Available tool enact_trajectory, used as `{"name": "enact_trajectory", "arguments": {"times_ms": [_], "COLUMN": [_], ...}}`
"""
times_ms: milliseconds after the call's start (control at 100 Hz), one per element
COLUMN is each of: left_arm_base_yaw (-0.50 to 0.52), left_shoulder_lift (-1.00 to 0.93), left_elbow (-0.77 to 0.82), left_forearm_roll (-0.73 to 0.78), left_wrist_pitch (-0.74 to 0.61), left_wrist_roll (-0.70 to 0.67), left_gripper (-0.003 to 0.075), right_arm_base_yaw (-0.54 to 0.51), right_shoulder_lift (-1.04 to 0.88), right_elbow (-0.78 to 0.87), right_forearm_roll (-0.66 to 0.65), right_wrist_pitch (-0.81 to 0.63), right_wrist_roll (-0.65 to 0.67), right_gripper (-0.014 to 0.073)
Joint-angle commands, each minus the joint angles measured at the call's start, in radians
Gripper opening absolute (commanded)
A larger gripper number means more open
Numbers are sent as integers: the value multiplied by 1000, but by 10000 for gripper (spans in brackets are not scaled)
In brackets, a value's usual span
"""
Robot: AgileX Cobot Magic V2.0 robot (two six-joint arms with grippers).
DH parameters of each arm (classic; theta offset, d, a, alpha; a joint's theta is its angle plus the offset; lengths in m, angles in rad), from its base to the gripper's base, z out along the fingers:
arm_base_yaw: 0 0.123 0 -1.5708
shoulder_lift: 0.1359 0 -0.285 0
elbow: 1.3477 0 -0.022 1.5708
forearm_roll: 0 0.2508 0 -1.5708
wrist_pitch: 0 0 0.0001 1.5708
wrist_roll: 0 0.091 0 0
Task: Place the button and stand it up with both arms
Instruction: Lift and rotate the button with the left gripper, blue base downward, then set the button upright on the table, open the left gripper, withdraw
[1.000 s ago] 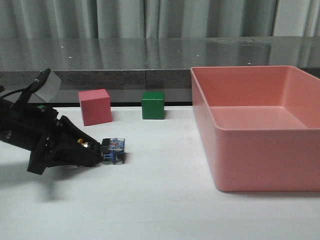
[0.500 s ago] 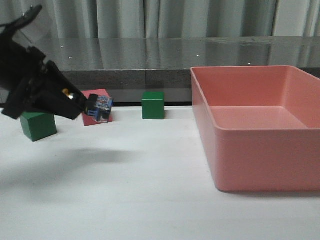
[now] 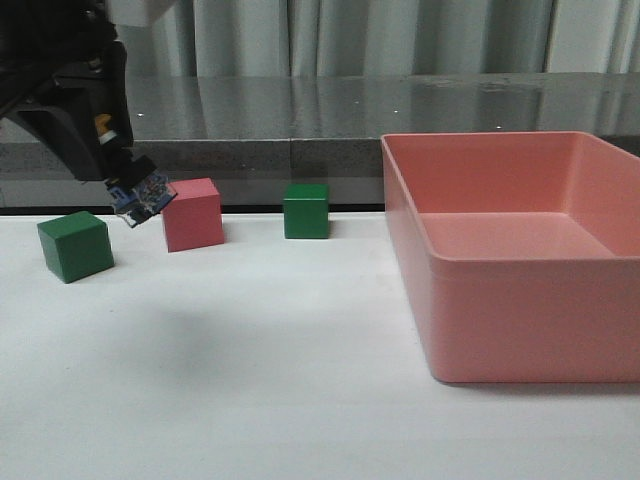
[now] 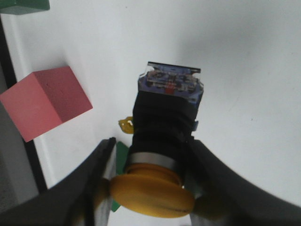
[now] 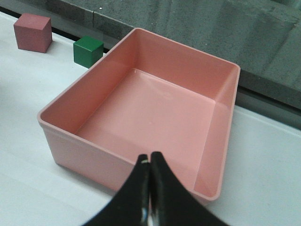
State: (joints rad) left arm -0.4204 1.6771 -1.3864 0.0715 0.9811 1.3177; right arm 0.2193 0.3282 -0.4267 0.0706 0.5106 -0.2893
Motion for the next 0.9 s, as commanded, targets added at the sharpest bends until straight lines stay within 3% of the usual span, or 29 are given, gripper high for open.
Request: {"name": "enact_trajectory", "arguments": {"times_ms": [0, 80, 200, 480, 890], "left_arm_base_yaw": [-75, -125, -177, -208, -208], "left_shoulder_lift": [-17, 23, 92, 207, 213], "left_elbow": [-34, -34, -34, -34, -34], "left_forearm_roll": [177, 305, 372, 423, 426], "left_wrist_pitch": [-32, -22, -17, 4, 0], "left_wrist_roll": [-120, -159, -159, -159, -183], "left_gripper": [-19, -19, -19, -19, -15], "right_arm_base_yaw": [-8, -8, -8, -8, -8], "right_shoulder_lift": [7, 7, 7, 7, 7], "right_elbow": [-24, -24, -24, -24, -24], "right_forearm_roll": [-2, -2, -2, -2, -2], "right_wrist_pitch": [-77, -77, -77, -69, -70], "right_wrist_roll": [-1, -1, -1, -1, -1], "right_gripper": [-62, -62, -62, -62, -62]}}
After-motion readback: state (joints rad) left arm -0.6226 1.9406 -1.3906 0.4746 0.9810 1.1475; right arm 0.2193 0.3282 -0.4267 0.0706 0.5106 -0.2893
